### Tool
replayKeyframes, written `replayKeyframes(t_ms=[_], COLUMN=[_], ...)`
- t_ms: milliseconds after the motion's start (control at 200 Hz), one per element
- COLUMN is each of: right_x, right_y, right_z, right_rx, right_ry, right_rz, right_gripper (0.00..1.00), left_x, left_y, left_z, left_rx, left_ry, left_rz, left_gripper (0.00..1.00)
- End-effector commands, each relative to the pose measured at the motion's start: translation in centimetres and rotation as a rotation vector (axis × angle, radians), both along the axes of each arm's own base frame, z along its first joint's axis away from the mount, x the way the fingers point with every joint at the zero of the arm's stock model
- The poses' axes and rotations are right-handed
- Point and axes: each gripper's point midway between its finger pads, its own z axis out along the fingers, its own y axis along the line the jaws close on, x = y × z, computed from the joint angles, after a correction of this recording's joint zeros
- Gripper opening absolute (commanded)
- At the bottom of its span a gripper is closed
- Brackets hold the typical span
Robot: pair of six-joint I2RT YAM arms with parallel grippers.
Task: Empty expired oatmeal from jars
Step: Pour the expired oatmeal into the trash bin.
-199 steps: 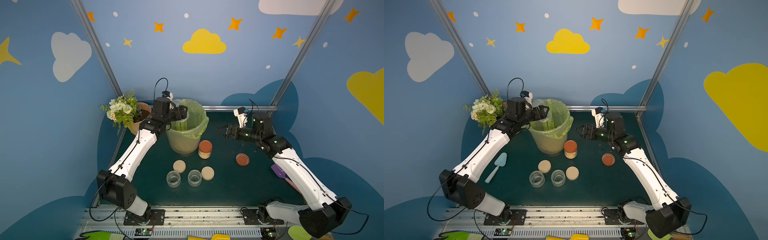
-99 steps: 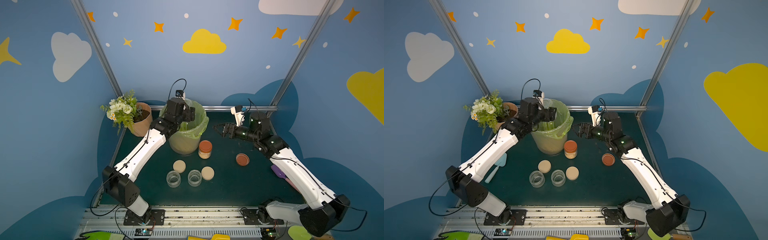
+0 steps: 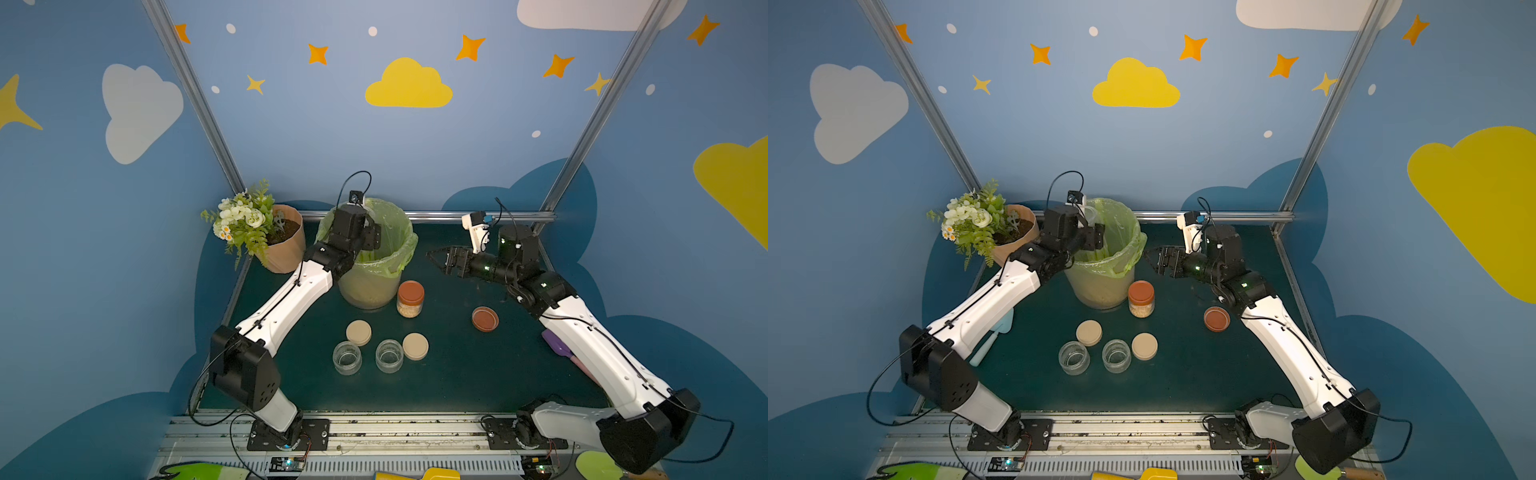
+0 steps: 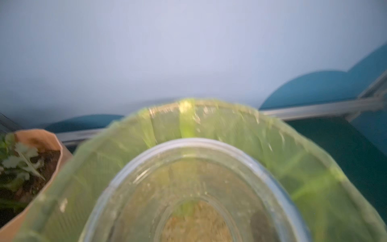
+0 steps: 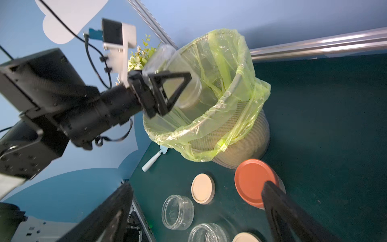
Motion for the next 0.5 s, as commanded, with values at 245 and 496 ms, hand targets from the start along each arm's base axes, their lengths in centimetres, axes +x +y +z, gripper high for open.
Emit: replayKeyframes(t_ms=[245,496], right_x=[-0.3,0.0], right_y=[1.0,1.7], right_z=[1.1,1.4], right_rx=[0.007,0.045], right_ry=[-0.033,-0.032], right_rz=[0.037,0.036], right_gripper=[0.96,0.96], left_x=[0.1,-1.2], left_y=[-0.2,-0.2], left_z=[4.6,10.4], left_rx=[-0.060,-0.321], left_ry=[0.044,-0.178], left_rz=[-0.043,-0.051], left_gripper=[0.03,0.03])
